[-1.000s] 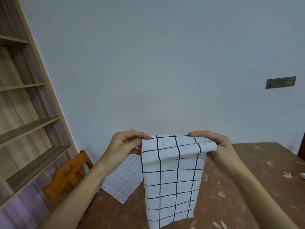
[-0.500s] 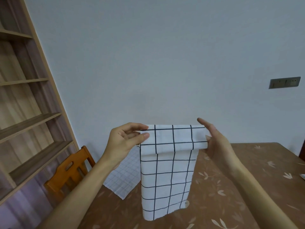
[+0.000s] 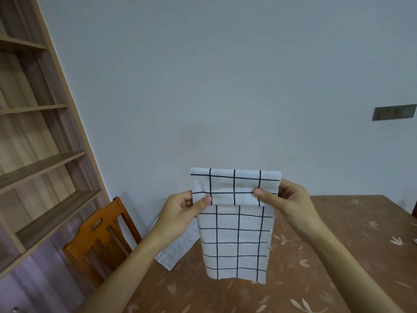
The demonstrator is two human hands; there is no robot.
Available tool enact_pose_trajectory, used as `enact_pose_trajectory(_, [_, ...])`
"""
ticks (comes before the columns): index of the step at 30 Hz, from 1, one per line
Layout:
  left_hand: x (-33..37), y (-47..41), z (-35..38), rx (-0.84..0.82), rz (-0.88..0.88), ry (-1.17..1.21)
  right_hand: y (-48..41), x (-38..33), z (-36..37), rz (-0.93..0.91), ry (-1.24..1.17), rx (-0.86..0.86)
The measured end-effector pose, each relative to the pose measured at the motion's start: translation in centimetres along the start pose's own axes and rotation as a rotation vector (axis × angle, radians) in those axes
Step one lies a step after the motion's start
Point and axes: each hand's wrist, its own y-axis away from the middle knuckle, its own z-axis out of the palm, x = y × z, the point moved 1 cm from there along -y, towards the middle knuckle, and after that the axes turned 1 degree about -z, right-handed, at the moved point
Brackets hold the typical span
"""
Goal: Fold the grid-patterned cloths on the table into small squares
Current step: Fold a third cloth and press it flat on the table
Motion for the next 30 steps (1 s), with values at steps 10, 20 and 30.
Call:
enact_pose_trajectory(10, [-0.1,-0.3,-0.2,0.119,0.109,-0.001,0.2,0.3,-0.7,0.139,0.144,-0.172])
enact_pose_trajectory(20, [-1.0,0.1,-0.7,0.167,0.146,-0.048,0.4,0.0,-0.8,0.126,0.038,-0.290])
enact_pose_trajectory(30, [-0.2,0.1,-2.2,0.034,0.014,-0.084,-0.1,0.2,-0.7,-0.042,0.090,-0.085])
